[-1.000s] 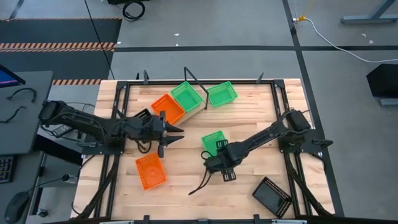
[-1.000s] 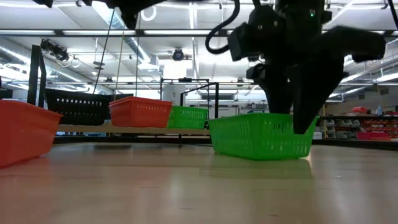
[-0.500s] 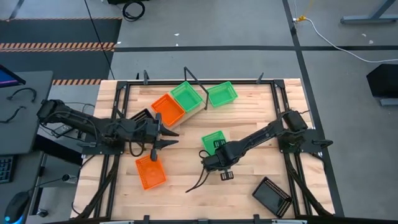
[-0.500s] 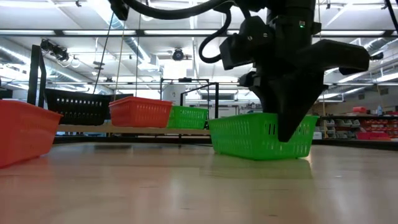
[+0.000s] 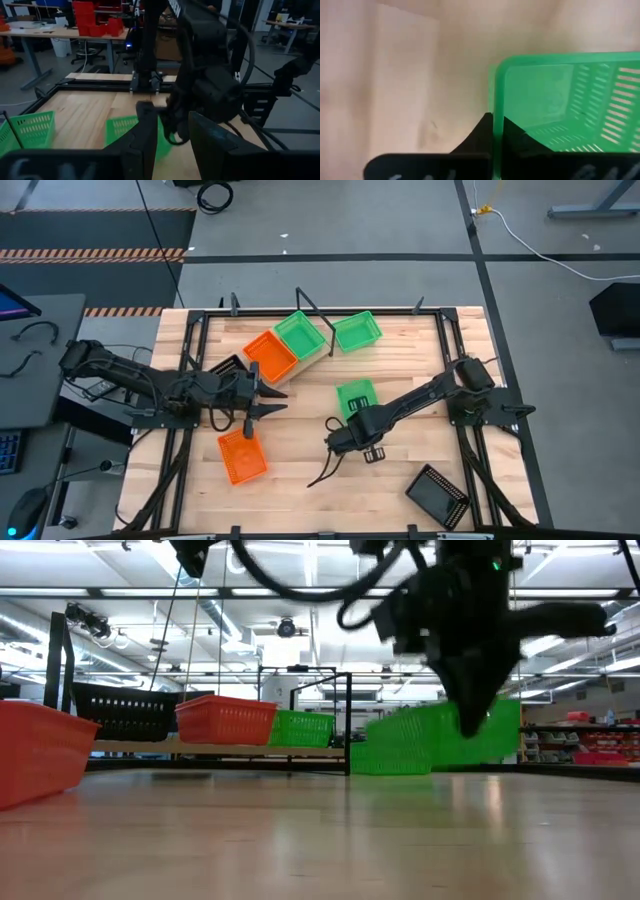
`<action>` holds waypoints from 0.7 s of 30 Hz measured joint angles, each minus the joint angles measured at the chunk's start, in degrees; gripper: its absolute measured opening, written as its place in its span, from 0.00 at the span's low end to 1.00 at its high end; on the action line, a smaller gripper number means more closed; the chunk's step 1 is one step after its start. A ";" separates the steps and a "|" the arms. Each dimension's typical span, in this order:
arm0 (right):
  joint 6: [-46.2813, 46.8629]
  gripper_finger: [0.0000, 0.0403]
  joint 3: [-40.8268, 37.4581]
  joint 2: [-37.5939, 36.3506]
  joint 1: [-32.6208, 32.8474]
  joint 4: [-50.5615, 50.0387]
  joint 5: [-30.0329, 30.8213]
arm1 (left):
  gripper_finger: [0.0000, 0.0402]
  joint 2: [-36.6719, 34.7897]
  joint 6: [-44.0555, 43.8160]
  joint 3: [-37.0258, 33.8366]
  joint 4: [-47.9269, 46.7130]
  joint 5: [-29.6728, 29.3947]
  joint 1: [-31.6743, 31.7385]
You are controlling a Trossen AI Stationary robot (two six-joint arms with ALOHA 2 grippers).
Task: Stack baskets on shelf by color
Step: Stack the bottom green bin on top of the green bin on the shelf
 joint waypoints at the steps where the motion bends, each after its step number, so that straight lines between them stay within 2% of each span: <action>1: -0.42 0.02 1.45 0.00 0.00 -2.09 1.68 | 0.29 -0.27 0.00 0.02 -0.21 0.00 0.00; 5: -5.11 0.02 8.53 0.00 -0.17 -8.35 6.68 | 0.29 -1.15 -0.76 -0.01 -1.33 0.02 -0.03; 11: -19.81 0.01 18.20 -0.08 -2.91 -8.07 9.00 | 0.29 -3.54 -2.58 -0.01 -5.40 0.04 -1.11; 15: -29.46 0.01 21.31 -0.07 -6.70 -8.27 10.54 | 0.29 -5.32 -2.62 -0.01 -7.20 0.02 -2.20; 21: -41.77 0.01 22.20 -0.07 -15.72 -6.16 9.87 | 0.29 -6.44 -2.48 -0.01 -7.78 -0.65 -3.21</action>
